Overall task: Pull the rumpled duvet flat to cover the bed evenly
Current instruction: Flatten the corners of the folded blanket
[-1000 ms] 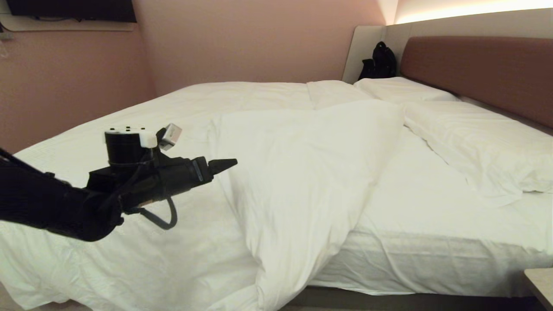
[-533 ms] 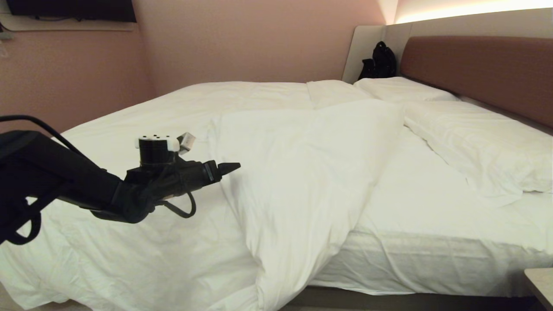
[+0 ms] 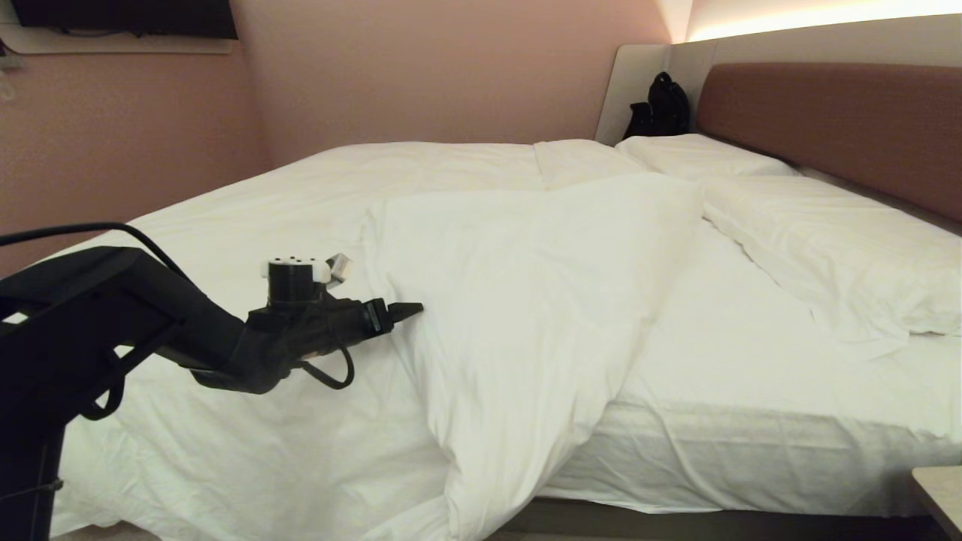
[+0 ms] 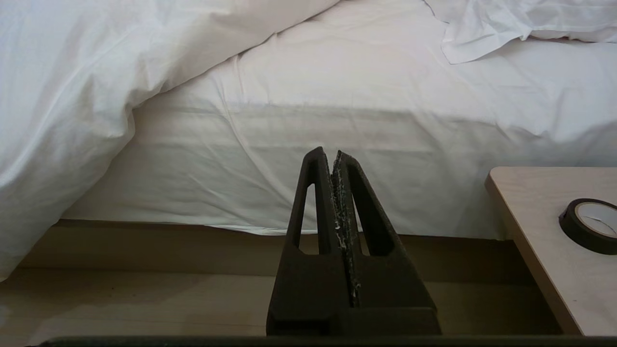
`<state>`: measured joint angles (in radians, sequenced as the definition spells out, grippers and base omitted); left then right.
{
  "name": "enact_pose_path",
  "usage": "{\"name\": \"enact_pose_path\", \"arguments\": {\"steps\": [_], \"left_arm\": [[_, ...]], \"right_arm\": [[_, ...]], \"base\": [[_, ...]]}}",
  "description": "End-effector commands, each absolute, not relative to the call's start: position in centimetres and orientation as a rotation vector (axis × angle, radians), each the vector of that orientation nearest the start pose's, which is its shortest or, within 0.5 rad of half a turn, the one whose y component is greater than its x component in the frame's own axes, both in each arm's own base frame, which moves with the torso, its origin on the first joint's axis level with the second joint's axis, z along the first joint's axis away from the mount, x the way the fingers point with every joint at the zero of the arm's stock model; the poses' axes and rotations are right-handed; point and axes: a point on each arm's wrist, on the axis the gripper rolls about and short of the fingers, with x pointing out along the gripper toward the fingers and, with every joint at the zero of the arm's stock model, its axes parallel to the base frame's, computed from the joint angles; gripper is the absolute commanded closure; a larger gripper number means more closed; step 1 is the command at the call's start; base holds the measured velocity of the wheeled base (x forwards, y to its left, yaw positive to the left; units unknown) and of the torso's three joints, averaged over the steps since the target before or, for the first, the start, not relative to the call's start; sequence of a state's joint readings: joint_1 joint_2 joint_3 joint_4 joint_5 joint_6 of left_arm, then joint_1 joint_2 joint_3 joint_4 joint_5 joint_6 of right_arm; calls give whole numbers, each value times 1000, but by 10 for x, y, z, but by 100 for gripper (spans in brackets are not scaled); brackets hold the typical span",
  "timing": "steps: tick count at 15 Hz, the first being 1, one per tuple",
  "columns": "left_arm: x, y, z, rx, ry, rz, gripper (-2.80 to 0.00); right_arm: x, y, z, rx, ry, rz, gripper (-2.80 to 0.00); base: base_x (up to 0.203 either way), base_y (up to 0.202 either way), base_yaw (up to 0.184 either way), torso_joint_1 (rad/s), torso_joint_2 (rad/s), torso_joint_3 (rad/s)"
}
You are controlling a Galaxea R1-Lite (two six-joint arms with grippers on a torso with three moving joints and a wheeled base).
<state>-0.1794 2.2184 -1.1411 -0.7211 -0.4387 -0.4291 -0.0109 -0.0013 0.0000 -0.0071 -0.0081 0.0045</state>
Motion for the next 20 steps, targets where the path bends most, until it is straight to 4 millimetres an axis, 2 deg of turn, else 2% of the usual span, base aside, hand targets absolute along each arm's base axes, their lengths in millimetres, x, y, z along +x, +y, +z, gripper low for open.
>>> {"name": "enact_pose_path", "arguments": {"steps": [1,4,8,10,13,20], "left_arm": [[417,-85,79,-454,492,-511,-280],[412,-84,85,-452,482,-502,-280],[420,-86,81,-457,482,-503,-280],[421,-92,85,-454,474,-522,-280],[419,-116,89,-442,471,-580,-280],[416,-141,88,-434,501,-626,-280]], "right_arm": [[-23,0,76,5,-8,-18,0],[-23,0,76,5,-8,-18,0],[-23,0,76,5,-8,-18,0],[-23,0,76,5,-8,-18,0],[-23,0,76,5,-8,-18,0],[-23,0,76,5,-8,-18,0]], "base": [[0,0,0,0,0,0],[0,0,0,0,0,0],[0,0,0,0,0,0],[0,0,0,0,0,0],[0,0,0,0,0,0],[0,0,0,0,0,0]]}}
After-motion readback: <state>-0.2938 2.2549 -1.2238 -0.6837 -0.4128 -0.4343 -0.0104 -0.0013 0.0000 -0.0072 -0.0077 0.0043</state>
